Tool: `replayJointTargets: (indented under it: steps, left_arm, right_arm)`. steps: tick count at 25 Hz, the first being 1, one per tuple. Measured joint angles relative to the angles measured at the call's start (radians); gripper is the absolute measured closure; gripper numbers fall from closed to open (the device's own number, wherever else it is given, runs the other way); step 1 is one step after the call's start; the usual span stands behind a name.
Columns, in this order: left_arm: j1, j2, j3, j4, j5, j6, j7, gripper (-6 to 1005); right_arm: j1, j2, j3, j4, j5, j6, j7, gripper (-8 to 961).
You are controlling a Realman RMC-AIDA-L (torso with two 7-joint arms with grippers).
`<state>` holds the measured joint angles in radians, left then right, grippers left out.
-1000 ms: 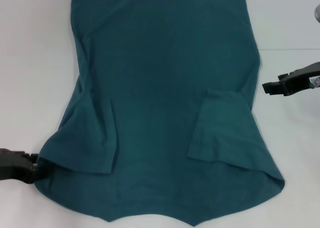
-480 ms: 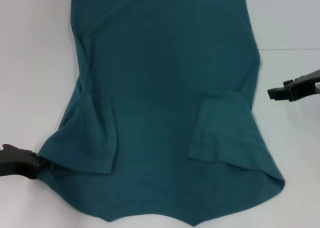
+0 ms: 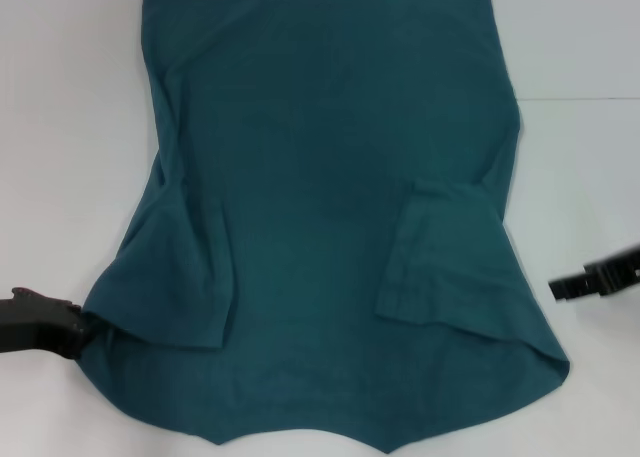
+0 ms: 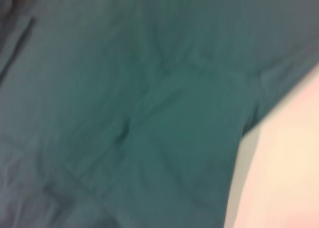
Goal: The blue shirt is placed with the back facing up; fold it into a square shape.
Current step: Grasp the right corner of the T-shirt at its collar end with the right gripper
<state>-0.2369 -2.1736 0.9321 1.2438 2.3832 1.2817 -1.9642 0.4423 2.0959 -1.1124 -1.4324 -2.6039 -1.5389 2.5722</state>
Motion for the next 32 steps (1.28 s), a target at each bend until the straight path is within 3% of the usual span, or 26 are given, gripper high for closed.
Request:
replayJointTargets:
  steps: [11, 19, 25, 32]
  left_arm:
    - [-0.01, 0.004, 0.011, 0.006, 0.004, 0.006, -0.019, 976]
    - [-0.017, 0.005, 0.012, 0.0, 0.011, 0.001, -0.02, 977]
    - [-0.014, 0.005, 0.011, -0.007, 0.012, -0.001, -0.022, 977]
    - [-0.014, 0.005, 0.011, -0.012, 0.013, -0.002, -0.022, 977]
  right_arm:
    - [-0.113, 0.003, -0.054, 0.011, 0.105, -0.014, -0.001, 137]
    - [-0.13, 0.004, -0.15, 0.004, 0.096, -0.009, 0.046, 128]
    - [-0.121, 0.003, -0.221, 0.002, -0.003, 0.012, 0.111, 133]
    - [-0.112, 0.004, -0.233, 0.01, 0.005, 0.021, 0.114, 135]
